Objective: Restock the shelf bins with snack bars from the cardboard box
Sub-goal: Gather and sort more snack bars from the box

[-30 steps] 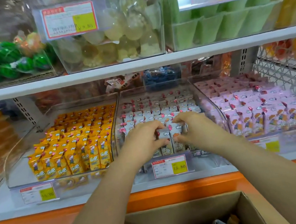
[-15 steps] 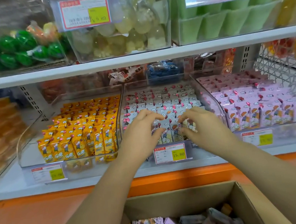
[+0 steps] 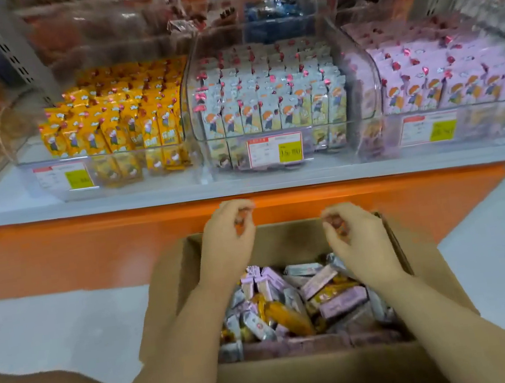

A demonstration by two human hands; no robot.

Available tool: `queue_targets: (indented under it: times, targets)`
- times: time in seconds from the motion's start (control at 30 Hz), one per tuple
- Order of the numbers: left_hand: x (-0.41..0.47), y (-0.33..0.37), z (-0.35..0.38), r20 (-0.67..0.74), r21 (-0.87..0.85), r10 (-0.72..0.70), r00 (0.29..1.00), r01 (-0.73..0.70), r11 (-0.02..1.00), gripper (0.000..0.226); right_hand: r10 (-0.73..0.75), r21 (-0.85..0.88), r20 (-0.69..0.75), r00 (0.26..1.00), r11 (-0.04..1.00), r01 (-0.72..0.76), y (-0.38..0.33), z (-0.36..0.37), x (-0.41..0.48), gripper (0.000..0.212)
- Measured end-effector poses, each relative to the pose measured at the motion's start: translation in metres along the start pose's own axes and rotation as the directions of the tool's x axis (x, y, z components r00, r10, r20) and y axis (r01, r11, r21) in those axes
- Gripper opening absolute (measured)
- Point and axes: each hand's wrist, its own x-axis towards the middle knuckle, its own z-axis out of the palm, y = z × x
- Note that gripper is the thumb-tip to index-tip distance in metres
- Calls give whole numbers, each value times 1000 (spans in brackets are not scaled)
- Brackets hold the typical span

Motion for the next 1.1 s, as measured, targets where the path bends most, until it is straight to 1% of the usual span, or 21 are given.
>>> queue_targets:
  times: [0.03, 0.07, 0.1, 0.17, 0.2, 0.23, 0.3, 0.37, 0.43, 0.47, 0.53, 0.57, 0.63, 0.7, 0.73, 0.83, 0.87, 0.93, 1.0, 1.03, 1.1]
  targets:
    - [-5, -10, 5, 28, -4, -49, 998, 50, 999, 18, 76, -31, 79, 994, 997, -74, 11, 4, -6, 19]
    - [-8, -22, 11, 75, -9, -111, 991, 112, 994, 20, 165, -79, 162, 973, 985, -154, 23, 8, -10, 24]
    - [-9, -34, 18, 131, 4, -170, 977, 171, 985, 22, 253, -141, 244, 936, 964, -224, 36, 12, -13, 29]
    - [-11, -58, 28, 251, 83, -285, 925, 273, 958, 26, 414, -298, 395, 820, 902, -312, 62, 22, -21, 38]
    - [-11, -70, 33, 306, 127, -337, 890, 313, 941, 27, 472, -391, 446, 760, 867, -308, 74, 27, -25, 42]
    - [-13, -81, 36, 353, 166, -385, 853, 348, 923, 28, 521, -474, 484, 703, 831, -290, 85, 32, -30, 47]
    - [-16, -99, 39, 411, 229, -467, 783, 408, 884, 31, 611, -572, 516, 601, 767, -290, 100, 41, -38, 57]
    - [-21, -115, 42, 444, 292, -529, 723, 442, 848, 32, 663, -612, 503, 555, 726, -313, 110, 48, -43, 58]
    - [-27, -126, 45, 487, 355, -581, 652, 459, 814, 34, 678, -637, 485, 553, 707, -309, 115, 54, -44, 60]
    - [-31, -131, 48, 516, 377, -606, 606, 474, 796, 36, 684, -636, 479, 550, 702, -320, 117, 57, -43, 61]
    - [-37, -135, 52, 569, 405, -635, 523, 494, 770, 42, 694, -618, 491, 526, 703, -352, 120, 61, -41, 64]
    - [-38, -137, 55, 585, 417, -642, 496, 494, 763, 45, 693, -605, 504, 516, 709, -362, 121, 62, -40, 66]
    - [-38, -138, 58, 577, 440, -660, 481, 498, 747, 49, 689, -589, 518, 507, 717, -373, 122, 64, -39, 68]
    - [-37, -142, 59, 537, 469, -687, 490, 503, 726, 49, 684, -562, 516, 515, 724, -399, 120, 65, -38, 68]
    - [-37, -145, 57, 519, 487, -707, 481, 513, 707, 49, 678, -534, 513, 527, 732, -423, 119, 65, -37, 68]
    - [-38, -148, 51, 514, 525, -767, 383, 567, 635, 53, 642, -445, 533, 551, 767, -463, 117, 66, -34, 71]
    - [-38, -147, 49, 515, 513, -770, 377, 584, 629, 52, 626, -423, 549, 554, 779, -462, 115, 67, -34, 71]
    - [-37, -145, 47, 513, 434, -752, 413, 632, 642, 42, 616, -404, 568, 546, 786, -467, 107, 71, -35, 67]
    - [-35, -139, 48, 517, 361, -731, 445, 661, 658, 31, 606, -394, 576, 548, 793, -464, 100, 77, -40, 69]
    - [-34, -138, 49, 513, 333, -730, 451, 680, 653, 30, 604, -396, 578, 549, 796, -458, 97, 78, -41, 69]
    - [-34, -137, 50, 526, 264, -729, 438, 730, 630, 34, 598, -384, 582, 552, 800, -461, 95, 78, -40, 59]
